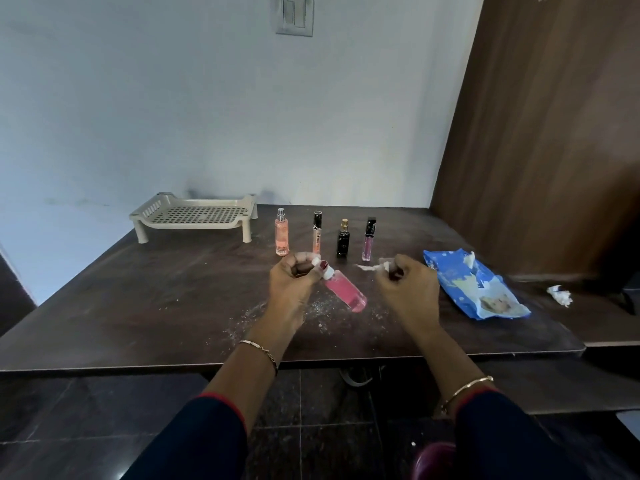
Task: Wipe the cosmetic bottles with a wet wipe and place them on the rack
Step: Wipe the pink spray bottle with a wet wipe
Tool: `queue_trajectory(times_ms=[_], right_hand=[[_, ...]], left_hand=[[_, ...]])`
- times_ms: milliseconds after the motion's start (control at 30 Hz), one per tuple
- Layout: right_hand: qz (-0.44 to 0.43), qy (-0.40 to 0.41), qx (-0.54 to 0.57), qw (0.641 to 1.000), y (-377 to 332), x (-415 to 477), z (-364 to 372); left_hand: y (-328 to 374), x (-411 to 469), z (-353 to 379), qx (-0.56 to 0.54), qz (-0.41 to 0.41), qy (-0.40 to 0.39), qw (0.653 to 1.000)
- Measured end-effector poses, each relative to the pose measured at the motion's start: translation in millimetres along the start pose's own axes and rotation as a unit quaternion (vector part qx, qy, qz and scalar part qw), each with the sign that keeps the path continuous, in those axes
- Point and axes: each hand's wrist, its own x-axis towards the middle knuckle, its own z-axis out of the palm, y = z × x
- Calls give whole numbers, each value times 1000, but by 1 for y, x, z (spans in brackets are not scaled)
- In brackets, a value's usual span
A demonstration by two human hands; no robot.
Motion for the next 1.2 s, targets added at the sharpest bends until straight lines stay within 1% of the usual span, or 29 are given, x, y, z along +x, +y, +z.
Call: queue_trajectory(times_ms=[67,167,233,333,400,467,533,600,633,667,733,867,967,1067,1200], right_hand=[[-30,-15,16,999,-8,3,5],[-80,-80,47,993,-19,-2,19],[-106,-117,44,986,-18,-8,26],[-130,-152,22,979,-4,-12,28],[-117,-185,8,976,8,-15,25],[-78,-207,17,975,19,-18,20],[-25,-201,48,978,25,-18,17],[55,-173,134,974,20,-12,15],[78,-157,178,968,14,-7,15],[83,-149,210,963,6,-2,17],[66,-166,239,955,-12,3,22],[30,-214,206,954,-22,-11,32],[28,-188,190,963,-12,-16,33],[54,-175,190,965,-5,-20,30],[52,-164,137,975,8,-28,24]], left_hand=[[-2,1,1,4,-1,-5,1000],[-4,0,2,4,-2,-16,1000],[-6,0,0,5,1,-23,1000],[-8,1,-4,5,0,-29,1000],[-8,3,-6,10,-3,-28,1000],[-7,5,-7,18,-4,-34,999],[-6,4,-8,22,-6,-40,999],[-6,4,-9,29,-8,-34,999],[-6,5,-9,34,-6,-31,999],[-6,6,-9,41,-4,-29,999],[-6,7,-9,53,-1,-29,998],[-7,7,-9,47,-6,-40,998],[-7,8,-11,27,-10,-50,998],[-7,9,-10,34,-14,-52,998],[-8,12,-12,33,-28,-54,998]])
